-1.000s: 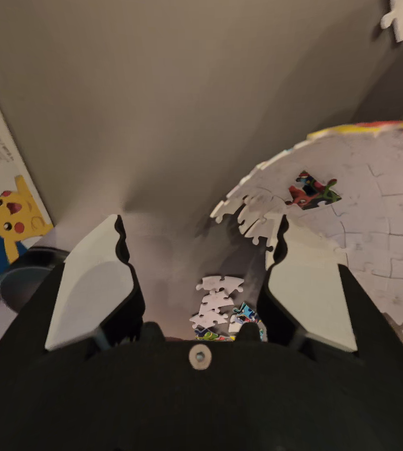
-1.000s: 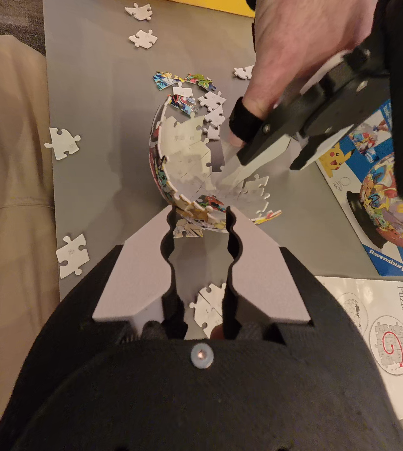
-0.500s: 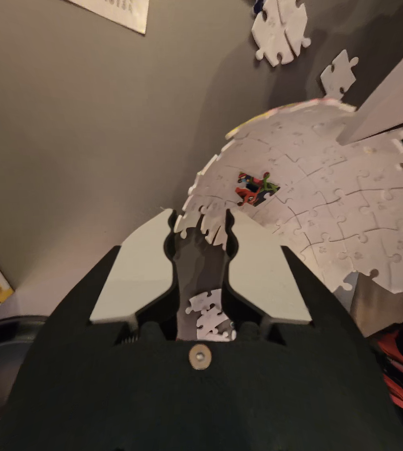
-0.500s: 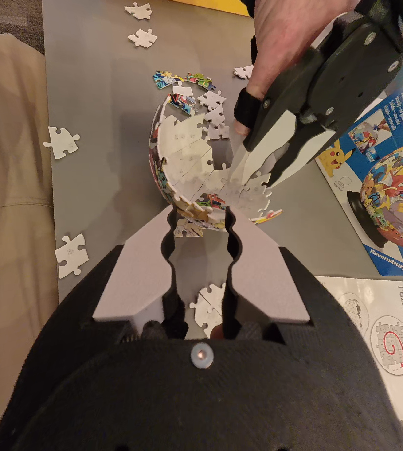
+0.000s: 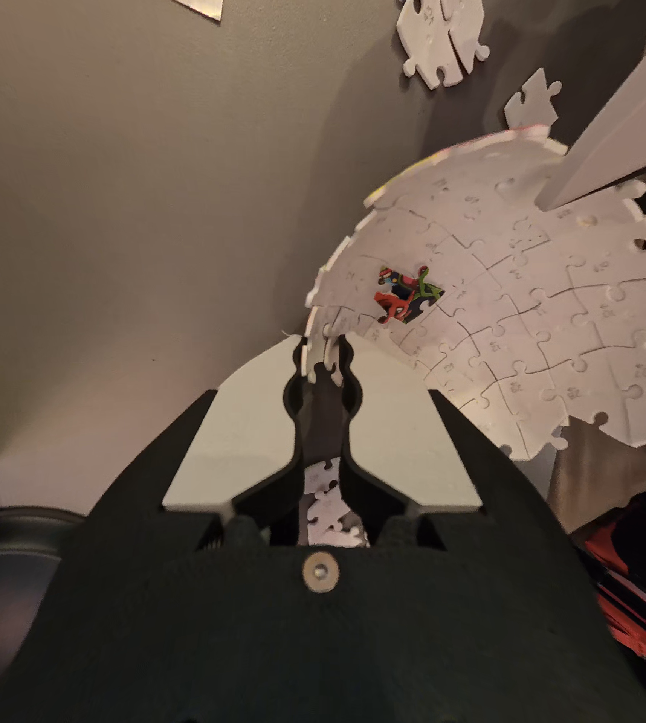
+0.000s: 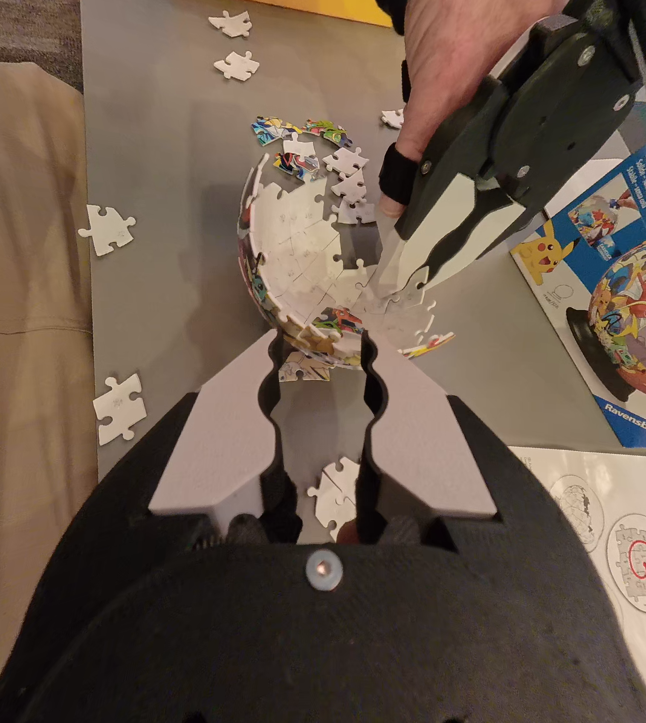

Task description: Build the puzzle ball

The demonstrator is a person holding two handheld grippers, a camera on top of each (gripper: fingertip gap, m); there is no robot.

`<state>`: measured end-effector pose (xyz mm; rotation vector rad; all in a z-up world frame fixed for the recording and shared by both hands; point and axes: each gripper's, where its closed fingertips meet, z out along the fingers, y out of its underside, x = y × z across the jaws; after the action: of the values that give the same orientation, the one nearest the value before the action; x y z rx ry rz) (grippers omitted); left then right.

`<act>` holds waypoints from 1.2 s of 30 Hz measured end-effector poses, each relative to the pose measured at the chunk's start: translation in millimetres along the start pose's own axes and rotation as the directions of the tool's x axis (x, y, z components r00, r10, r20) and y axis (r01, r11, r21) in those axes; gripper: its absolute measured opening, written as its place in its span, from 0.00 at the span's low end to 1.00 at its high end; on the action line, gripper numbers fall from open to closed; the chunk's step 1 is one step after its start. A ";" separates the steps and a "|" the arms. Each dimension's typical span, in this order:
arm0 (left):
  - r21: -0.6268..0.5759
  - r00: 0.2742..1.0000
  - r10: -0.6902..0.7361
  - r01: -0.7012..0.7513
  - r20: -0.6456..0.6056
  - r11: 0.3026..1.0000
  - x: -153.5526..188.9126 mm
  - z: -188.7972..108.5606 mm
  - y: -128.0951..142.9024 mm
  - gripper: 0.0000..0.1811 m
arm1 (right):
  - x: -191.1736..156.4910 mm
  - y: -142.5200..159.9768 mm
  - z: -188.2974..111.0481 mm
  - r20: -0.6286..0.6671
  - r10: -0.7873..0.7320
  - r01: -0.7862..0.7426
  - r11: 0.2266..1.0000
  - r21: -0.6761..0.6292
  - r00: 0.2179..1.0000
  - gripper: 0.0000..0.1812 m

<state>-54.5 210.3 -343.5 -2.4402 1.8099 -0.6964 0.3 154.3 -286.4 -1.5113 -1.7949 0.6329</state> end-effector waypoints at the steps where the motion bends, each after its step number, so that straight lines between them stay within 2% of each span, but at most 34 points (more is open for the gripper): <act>1: 0.001 1.000 -0.003 0.003 -0.009 1.000 0.4 -0.4 -0.7 0.08 | -0.2 0.3 0.0 0.002 -0.001 0.001 1.000 -0.001 1.000 0.21; 6: 0.069 0.985 -0.070 0.081 -0.156 0.994 7.0 -1.5 -13.1 0.05 | -5.1 0.3 1.7 0.028 -0.001 0.001 1.000 -0.002 1.000 0.23; 12: 0.071 0.978 -0.080 0.095 -0.194 0.993 7.5 -0.3 -15.0 0.02 | -5.7 1.3 1.2 0.026 0.000 0.000 1.000 -0.007 1.000 0.23; 24: 0.132 0.978 -0.177 0.190 -0.108 0.973 2.2 -11.9 -2.2 0.02 | 0.0 3.0 0.7 0.002 0.002 -0.002 1.000 -0.008 1.000 0.22; 31: 0.248 0.973 -0.228 0.214 0.029 0.945 1.7 -18.7 3.1 0.02 | 4.3 -0.5 -5.9 -0.007 0.028 -0.028 0.999 0.018 1.000 0.23; 36: 0.381 0.942 -0.317 0.254 0.113 0.889 -0.8 -26.1 9.9 0.04 | 10.8 -1.3 -14.1 -0.017 0.078 -0.077 0.996 0.046 0.997 0.23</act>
<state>-73.2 214.1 -323.0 -2.4409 1.1482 -0.7291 9.5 163.6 -274.3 -1.5570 -1.7036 0.6906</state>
